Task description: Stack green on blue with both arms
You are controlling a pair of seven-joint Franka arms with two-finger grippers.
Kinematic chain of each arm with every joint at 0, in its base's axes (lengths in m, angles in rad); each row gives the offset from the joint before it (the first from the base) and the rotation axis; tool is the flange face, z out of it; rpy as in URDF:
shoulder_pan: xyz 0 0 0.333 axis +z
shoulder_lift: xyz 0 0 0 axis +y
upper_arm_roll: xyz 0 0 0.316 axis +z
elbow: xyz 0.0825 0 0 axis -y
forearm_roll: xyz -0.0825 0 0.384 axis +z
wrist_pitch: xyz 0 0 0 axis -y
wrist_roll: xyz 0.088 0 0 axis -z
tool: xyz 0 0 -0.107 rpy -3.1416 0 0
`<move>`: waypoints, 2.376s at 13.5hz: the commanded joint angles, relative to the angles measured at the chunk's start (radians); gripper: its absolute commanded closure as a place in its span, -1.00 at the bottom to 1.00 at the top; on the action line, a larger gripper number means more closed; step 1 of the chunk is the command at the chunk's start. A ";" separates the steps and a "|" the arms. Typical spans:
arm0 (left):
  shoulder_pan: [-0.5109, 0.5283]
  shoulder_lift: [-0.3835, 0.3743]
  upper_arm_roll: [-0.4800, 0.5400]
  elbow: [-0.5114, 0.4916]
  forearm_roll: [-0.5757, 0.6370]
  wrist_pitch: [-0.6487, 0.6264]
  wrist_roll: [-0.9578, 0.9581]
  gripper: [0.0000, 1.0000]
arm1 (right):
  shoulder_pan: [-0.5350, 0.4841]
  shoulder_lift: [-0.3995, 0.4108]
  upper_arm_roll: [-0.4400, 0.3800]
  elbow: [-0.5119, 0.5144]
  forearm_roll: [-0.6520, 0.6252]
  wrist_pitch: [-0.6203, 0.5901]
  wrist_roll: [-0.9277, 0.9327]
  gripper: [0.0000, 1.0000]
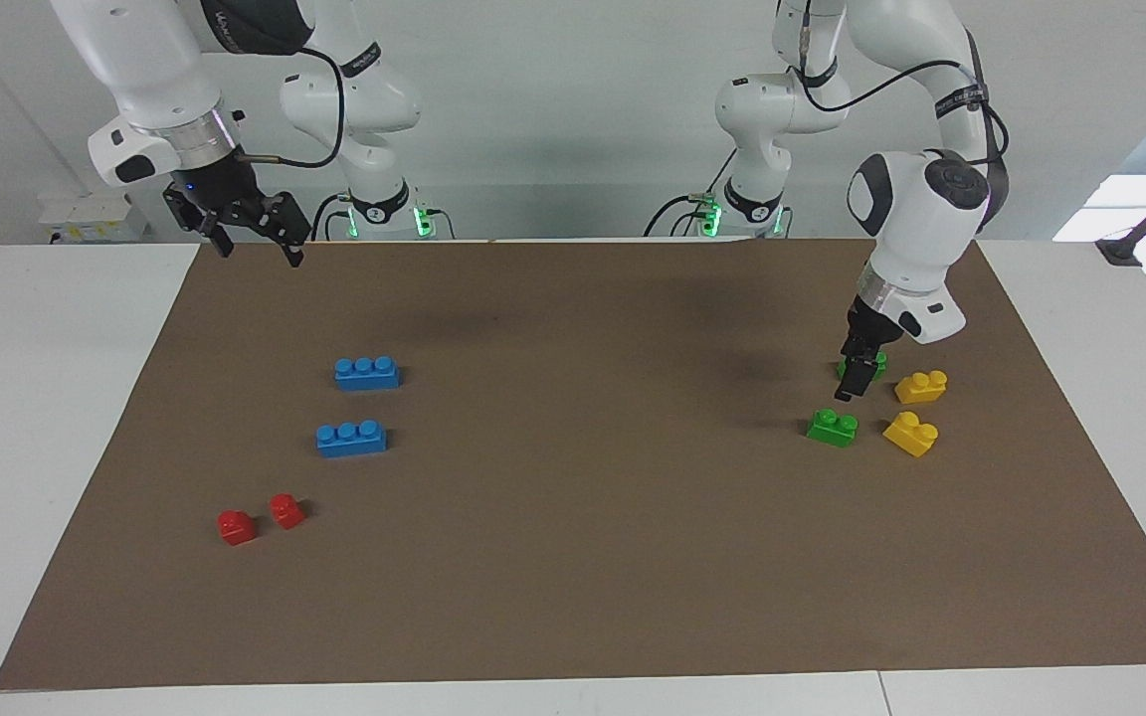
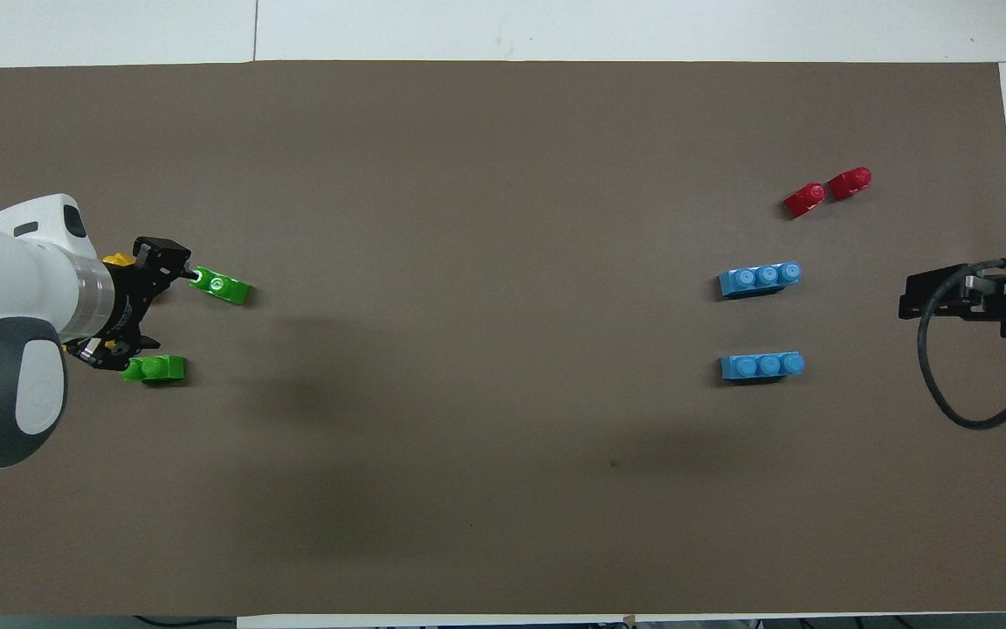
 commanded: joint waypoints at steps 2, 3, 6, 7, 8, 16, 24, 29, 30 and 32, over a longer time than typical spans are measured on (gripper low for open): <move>0.003 0.083 0.010 0.010 0.003 0.084 -0.038 -1.00 | -0.031 -0.015 0.002 -0.010 -0.008 -0.001 0.013 -1.00; 0.004 0.101 0.012 0.010 0.003 0.103 -0.040 -1.00 | -0.036 -0.015 0.002 -0.010 -0.008 -0.001 0.008 -1.00; 0.032 0.127 0.012 0.011 0.003 0.134 -0.042 -1.00 | -0.060 -0.015 0.002 -0.010 -0.007 0.004 0.019 -1.00; 0.032 0.146 0.012 0.017 0.003 0.141 -0.048 -1.00 | -0.062 -0.012 0.002 -0.010 -0.007 0.012 0.018 -1.00; 0.032 0.161 0.012 0.020 0.003 0.154 -0.061 -1.00 | -0.068 -0.010 0.002 -0.006 -0.005 0.015 0.018 -1.00; 0.018 0.241 0.012 0.056 0.011 0.194 -0.106 -1.00 | -0.083 -0.006 0.004 -0.065 -0.005 0.146 0.161 -1.00; 0.023 0.241 0.015 0.059 0.046 0.189 -0.104 0.40 | -0.106 0.236 0.002 -0.052 0.332 0.278 0.966 -0.92; 0.021 0.241 0.013 0.080 0.055 0.181 -0.097 1.00 | -0.102 0.375 0.005 -0.044 0.360 0.395 0.966 -0.93; 0.018 0.239 0.013 0.082 0.055 0.180 -0.097 1.00 | -0.100 0.395 0.007 -0.039 0.360 0.410 0.966 -0.93; 0.017 0.226 0.013 0.121 0.055 0.125 -0.103 1.00 | -0.103 0.431 0.008 -0.026 0.361 0.421 0.961 -0.93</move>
